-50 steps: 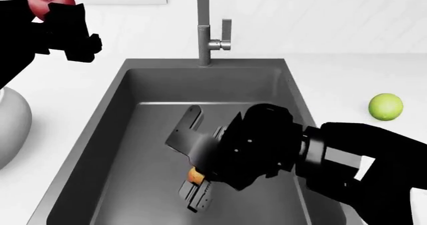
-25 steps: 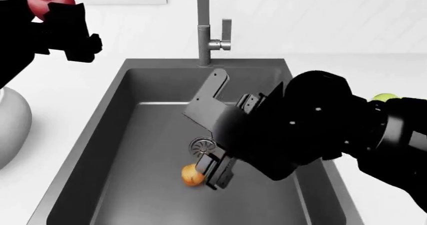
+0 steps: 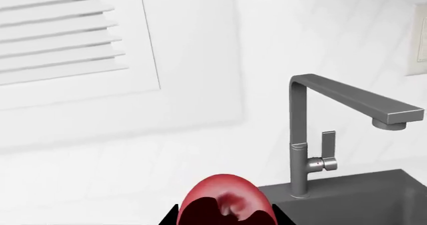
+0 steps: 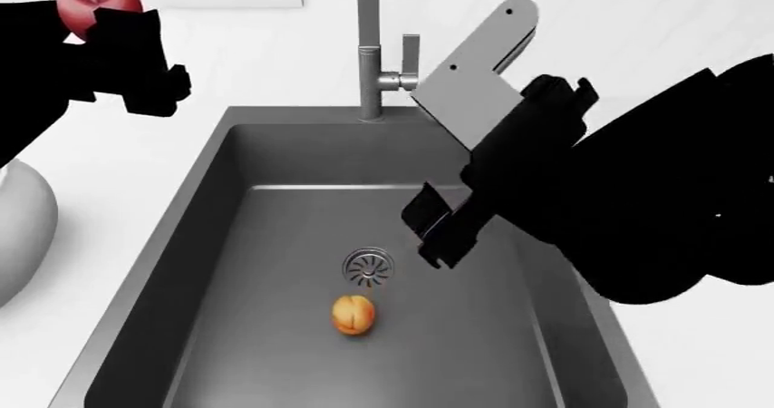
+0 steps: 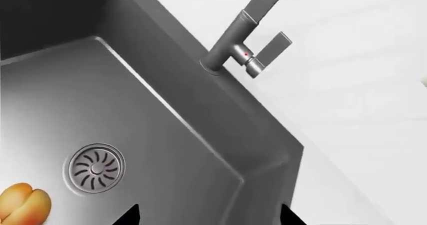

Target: There is a mixed pile of frozen fruits and vegetables on the counter. Locate all the frozen vegetables and place the items in a bowl on the counter. Take all the frozen fruits and defrost them in a running sink.

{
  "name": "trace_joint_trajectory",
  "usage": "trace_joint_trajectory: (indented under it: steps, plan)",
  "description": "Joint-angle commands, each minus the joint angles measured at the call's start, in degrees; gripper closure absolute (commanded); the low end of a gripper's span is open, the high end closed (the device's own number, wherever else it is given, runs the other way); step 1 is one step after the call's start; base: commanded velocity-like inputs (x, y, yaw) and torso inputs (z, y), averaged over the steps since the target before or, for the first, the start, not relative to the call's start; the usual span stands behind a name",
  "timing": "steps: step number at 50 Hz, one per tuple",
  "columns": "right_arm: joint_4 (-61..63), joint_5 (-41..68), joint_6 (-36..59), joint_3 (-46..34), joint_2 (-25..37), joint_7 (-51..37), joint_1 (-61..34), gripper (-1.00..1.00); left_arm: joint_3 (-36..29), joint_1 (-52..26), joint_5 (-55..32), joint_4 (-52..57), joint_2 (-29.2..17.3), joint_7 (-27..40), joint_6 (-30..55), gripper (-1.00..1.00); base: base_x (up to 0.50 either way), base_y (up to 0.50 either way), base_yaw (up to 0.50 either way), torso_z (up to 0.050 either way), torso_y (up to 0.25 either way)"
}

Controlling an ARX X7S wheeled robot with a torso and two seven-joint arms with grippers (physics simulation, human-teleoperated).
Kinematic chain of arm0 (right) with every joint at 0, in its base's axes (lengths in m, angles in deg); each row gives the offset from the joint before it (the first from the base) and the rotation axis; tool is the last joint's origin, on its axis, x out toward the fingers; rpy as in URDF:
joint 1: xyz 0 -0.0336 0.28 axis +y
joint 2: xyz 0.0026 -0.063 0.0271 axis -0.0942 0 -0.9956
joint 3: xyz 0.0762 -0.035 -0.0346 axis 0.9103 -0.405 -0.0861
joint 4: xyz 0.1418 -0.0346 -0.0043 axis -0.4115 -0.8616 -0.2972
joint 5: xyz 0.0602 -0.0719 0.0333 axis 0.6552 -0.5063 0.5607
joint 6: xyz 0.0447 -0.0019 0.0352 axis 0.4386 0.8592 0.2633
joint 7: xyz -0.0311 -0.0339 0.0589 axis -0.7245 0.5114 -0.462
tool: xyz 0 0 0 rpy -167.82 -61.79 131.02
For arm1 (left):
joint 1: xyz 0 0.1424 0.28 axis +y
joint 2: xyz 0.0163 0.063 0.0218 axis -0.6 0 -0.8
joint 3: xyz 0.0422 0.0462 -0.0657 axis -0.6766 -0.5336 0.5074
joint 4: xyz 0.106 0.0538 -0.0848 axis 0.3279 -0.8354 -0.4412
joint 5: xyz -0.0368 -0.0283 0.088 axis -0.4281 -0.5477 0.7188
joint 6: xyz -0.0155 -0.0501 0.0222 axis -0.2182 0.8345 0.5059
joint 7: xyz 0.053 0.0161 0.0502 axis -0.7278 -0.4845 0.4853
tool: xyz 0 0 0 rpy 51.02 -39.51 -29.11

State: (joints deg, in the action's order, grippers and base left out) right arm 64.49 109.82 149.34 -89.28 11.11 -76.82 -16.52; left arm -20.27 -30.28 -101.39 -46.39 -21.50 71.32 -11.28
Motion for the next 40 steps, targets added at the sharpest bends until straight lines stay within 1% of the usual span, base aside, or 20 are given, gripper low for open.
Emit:
trace_joint_trajectory:
  steps: [1,14,24,36,40]
  plan:
    - [2.0,3.4,-1.7,3.6,5.1,-4.4,-4.5,-1.0,-0.7,-0.1,-1.5,-0.1,0.4,0.4,-0.2,1.0,0.0,0.0,0.0,0.0,0.0]
    - [2.4,8.4,-2.0,5.1,8.5,-9.9,-9.6,-1.0,-3.2,-1.1,-3.0,-0.7,2.2,-0.7,2.2,1.0,0.0,0.0,0.0,0.0,0.0]
    - [3.4,11.4,-2.3,6.3,11.9,-12.6,-12.5,-1.0,-6.9,-1.9,-5.4,-1.7,4.9,-1.9,5.3,1.0,0.0,0.0,0.0,0.0,0.0]
    - [3.9,10.1,-3.4,6.4,13.4,-12.5,-10.6,-1.0,-15.0,-8.0,-7.2,-8.7,13.5,-3.6,12.8,1.0,0.0,0.0,0.0,0.0,0.0]
    - [3.9,9.7,-3.5,6.1,13.6,-12.2,-9.7,-1.0,-17.4,-8.6,-7.2,-11.6,15.3,-4.8,14.9,1.0,0.0,0.0,0.0,0.0,0.0]
